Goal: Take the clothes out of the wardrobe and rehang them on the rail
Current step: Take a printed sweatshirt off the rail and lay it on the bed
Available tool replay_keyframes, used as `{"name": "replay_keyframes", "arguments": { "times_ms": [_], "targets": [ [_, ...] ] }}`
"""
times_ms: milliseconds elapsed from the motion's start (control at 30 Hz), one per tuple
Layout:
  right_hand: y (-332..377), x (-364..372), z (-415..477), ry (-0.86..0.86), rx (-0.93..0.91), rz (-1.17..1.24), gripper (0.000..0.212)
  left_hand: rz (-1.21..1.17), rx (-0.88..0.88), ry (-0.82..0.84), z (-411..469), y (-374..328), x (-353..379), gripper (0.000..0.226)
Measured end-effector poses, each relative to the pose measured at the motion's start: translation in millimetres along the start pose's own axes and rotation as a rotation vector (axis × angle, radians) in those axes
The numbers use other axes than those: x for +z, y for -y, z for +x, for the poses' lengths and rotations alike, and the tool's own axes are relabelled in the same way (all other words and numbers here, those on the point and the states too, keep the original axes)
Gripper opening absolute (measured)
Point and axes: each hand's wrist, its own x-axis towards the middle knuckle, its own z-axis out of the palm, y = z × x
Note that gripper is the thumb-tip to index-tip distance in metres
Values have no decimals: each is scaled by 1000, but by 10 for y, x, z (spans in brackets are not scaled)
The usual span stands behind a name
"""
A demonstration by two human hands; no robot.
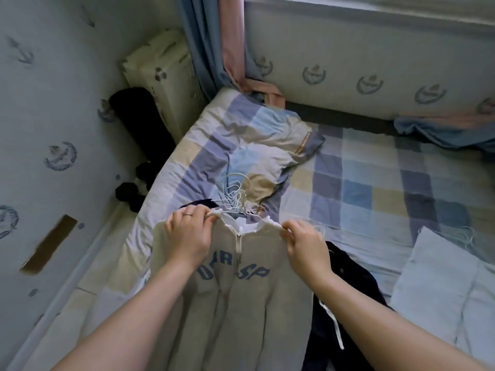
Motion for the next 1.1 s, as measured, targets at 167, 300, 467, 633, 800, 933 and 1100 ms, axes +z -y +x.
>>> {"name": "replay_keyframes", "arguments": {
  "times_ms": [167, 300, 467, 633, 800, 933, 1100],
  "targets": [
    [-319, 808, 376, 5, 140, -71, 5, -20, 3, 136, 280, 308, 881, 21],
    [-611, 1429, 651, -3, 210, -99, 7, -38, 27, 224, 568, 555, 1529, 28],
    [-947, 2083, 1033, 13, 256, -75, 11, -7, 59, 259, 951, 799, 2199, 17],
    [-1141, 2573, 1419, 72, 308, -94, 28, 35, 27, 339, 1216, 943, 2703, 18],
    [-1203, 2837, 1539, 220, 394, -93, 58, 129, -26, 537, 1211, 1061, 2958, 49],
    [-1121, 2771, 1349, 356, 409, -120, 67, 165, -42, 650, 973, 1086, 2800, 63],
    [-882, 2360, 1076, 400, 356, -145, 68, 166, -74, 707, 648, 949, 2332, 66]
  ]
}}
